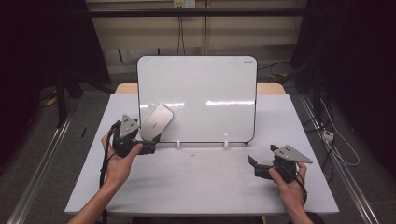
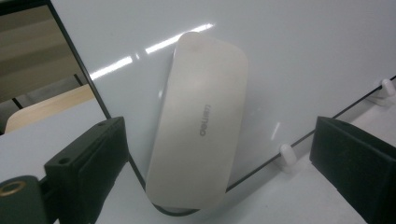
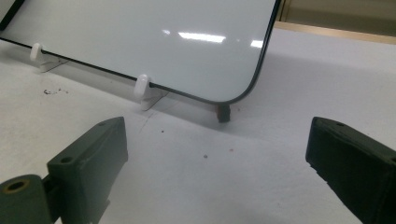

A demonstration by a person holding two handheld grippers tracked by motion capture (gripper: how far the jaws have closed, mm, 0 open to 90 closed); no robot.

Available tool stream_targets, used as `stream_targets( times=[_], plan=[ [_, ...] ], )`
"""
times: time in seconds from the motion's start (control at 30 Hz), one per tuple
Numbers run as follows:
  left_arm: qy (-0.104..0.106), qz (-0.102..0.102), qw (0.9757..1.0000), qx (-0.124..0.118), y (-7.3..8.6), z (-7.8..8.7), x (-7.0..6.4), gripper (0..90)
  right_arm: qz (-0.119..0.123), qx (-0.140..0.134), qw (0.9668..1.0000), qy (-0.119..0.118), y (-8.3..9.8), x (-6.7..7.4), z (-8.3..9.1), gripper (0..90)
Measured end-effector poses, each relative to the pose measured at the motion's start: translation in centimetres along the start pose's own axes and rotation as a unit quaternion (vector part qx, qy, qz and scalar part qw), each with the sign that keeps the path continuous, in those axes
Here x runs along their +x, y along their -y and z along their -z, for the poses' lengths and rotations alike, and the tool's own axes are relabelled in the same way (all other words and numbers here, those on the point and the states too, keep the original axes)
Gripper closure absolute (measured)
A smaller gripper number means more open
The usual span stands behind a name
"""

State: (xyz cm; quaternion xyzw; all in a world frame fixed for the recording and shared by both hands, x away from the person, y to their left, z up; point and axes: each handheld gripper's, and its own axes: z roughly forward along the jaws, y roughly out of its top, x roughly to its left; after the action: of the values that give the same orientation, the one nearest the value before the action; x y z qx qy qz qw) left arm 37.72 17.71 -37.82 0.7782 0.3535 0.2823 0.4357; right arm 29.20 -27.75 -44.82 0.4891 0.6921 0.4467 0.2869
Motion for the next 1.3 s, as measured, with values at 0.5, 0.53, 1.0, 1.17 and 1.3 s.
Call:
stream_targets(
  times=[0.5, 0.53, 1.0, 1.17, 1.3],
  plan=[
    [-0.025, 0.008, 0.9996, 0.008, 2.5, 2.7, 0.6, 4.7, 0.0, 0.002, 1.0, 0.0, 0.0, 0.1, 0.0, 5.8],
    [-0.026, 0.006, 0.9996, 0.01, 2.7, 2.9, 0.6, 4.7, 0.0, 0.002, 1.0, 0.0, 0.0, 0.1, 0.0, 5.9],
    [-0.022, 0.035, 0.9988, 0.027, 5.7, 3.2, 0.3, 4.6, 0.0, 0.003, 1.0, 0.001, 0.0, 0.0, 0.0, 5.9],
    [-0.025, 0.041, 0.9986, 0.021, 6.5, 3.8, 0.0, 4.6, -0.001, 0.003, 1.0, 0.002, 0.1, 0.0, 0.0, 5.9],
    [-0.025, 0.059, 0.9979, 0.014, 7.1, 4.3, -0.1, 4.4, 0.0, 0.003, 1.0, 0.001, 0.1, 0.0, 0.1, 6.0]
  ],
)
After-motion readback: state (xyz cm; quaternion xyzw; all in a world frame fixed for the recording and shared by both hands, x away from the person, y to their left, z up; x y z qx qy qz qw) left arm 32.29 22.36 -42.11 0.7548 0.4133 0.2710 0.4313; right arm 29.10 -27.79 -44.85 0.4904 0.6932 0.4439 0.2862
